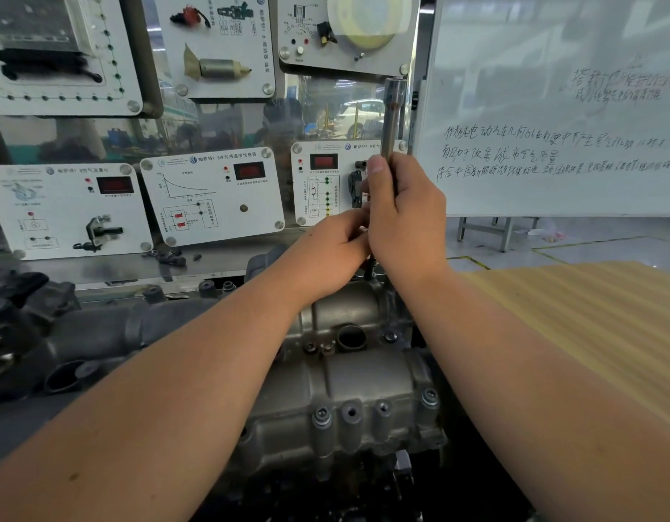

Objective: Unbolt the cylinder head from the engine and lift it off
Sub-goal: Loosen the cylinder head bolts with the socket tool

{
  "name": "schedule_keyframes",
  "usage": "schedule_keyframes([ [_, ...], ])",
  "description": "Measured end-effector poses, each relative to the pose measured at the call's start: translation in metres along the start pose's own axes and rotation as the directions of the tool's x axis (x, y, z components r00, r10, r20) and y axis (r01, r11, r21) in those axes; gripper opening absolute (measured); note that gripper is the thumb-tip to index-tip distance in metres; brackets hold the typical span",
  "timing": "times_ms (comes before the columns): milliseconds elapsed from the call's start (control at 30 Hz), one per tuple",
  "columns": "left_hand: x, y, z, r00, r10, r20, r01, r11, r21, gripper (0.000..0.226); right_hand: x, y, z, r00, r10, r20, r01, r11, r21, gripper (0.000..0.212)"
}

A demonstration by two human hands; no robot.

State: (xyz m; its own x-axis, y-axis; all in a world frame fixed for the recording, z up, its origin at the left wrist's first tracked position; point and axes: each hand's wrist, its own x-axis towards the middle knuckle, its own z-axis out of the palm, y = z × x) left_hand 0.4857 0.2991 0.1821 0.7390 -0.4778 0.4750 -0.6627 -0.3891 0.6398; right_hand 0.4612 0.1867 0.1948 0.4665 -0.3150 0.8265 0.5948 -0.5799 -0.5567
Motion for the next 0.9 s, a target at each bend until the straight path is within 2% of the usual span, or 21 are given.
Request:
schedule_keyframes([
  [167, 0.0008, -0.0020, -0.0002, 1.000, 0.009, -0.009, -0.009, 1.000, 0.023, 0.016, -0.0004, 0.0000, -0.0003, 1.000, 0.006, 0.003, -0.006, 1.000, -0.009, 0.034],
  [333, 0.0012, -0.0011, -0.0005, 1.000, 0.008, -0.008, -0.008, 1.000, 0.005, 0.016, 0.0001, -0.0002, 0.0000, 1.000, -0.007, 0.003, 0.007, 1.000, 0.021, 0.023],
  [433, 0.0008, 0.0000, -0.0015, 1.000, 0.023, -0.010, -0.023, 1.000, 0.009, 0.016, 0.0002, 0.0016, 0.0007, 1.000, 0.010, -0.006, -0.009, 0.999, 0.051, 0.024],
  [567, 0.0015, -0.0010, -0.0014, 1.000, 0.011, -0.014, -0.011, 1.000, 0.008, 0.014, 0.0010, 0.0021, 0.0002, 0.999, -0.026, -0.020, 0.026, 0.999, 0.021, 0.008],
  [733, -0.0013, 0.0022, 0.0004, 1.000, 0.015, 0.000, -0.015, 0.999, -0.031, 0.019, 0.0007, 0.0020, 0.0011, 0.999, -0.035, -0.008, 0.035, 0.999, 0.011, 0.023],
  [900, 0.0000, 0.0007, -0.0013, 1.000, 0.009, -0.017, -0.009, 1.000, 0.004, 0.014, 0.0006, 0.0006, 0.0007, 1.000, -0.016, -0.007, 0.017, 0.999, 0.044, 0.012],
])
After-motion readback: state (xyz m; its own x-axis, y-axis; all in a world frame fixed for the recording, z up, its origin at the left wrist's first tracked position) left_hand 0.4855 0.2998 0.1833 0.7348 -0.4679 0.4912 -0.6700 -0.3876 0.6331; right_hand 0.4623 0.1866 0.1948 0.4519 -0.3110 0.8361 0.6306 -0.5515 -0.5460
